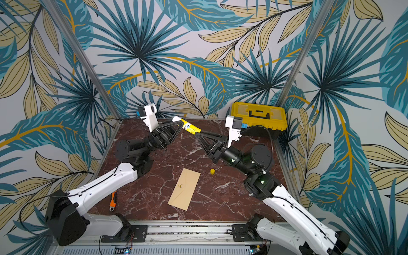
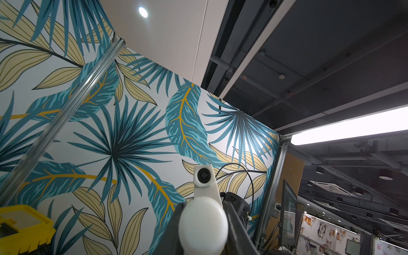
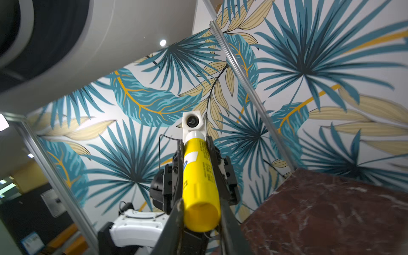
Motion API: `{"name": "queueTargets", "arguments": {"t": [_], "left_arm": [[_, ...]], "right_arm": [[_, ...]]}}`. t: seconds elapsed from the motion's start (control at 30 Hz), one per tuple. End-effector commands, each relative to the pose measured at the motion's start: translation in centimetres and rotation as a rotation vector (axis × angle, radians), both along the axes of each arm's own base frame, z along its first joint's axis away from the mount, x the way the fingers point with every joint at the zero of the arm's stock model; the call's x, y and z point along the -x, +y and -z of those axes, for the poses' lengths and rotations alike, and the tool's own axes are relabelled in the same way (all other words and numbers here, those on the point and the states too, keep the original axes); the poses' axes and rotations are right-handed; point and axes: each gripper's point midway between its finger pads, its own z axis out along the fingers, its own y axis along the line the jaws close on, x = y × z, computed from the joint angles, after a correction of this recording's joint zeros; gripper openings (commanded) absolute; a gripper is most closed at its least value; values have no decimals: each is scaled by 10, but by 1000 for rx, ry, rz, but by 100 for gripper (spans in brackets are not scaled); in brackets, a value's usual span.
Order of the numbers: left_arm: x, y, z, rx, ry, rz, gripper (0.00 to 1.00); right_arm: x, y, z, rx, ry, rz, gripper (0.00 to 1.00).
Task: Seal the envelope with a glue stick
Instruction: Screw the glue stick.
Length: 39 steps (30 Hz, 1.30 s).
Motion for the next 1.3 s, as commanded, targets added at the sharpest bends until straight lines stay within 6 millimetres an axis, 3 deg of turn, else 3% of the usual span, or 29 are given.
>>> {"name": "queueTargets", "arguments": {"t": [0.0,0.13,0.3,0.47,0.53,0.7,0.8,1.0,1.1,1.27], "left_arm": [[-3,15,-19,66,-33,-61,9],[-2,16,-20,65,-31,-55,9],[-1,16,-20,65,-25,-48,9],[-2,17,-19,71,-21,-45,8],[-1,17,-19,74,-23,-43,8],[1,18,-19,72,-29,-48,8],[1,18,-19,71,-33,-53,8],[-1,17,-17,83,-35,-50,8],[-3,17,-16,88,-33,-50,8],[-8,13,-11,85,-27,-47,8]], "right_arm": [[11,-3,4,267,-361,121,11],[30,13,14,448,-667,62,10],[34,19,25,568,-946,108,10],[35,28,20,566,-1075,107,11],[35,30,18,544,-1063,97,16],[37,19,14,436,-871,88,46],[32,5,11,310,-666,106,51],[-6,-22,24,-62,-44,127,63],[-16,-17,32,-227,188,30,69],[-26,3,26,-447,366,-175,84]]}}
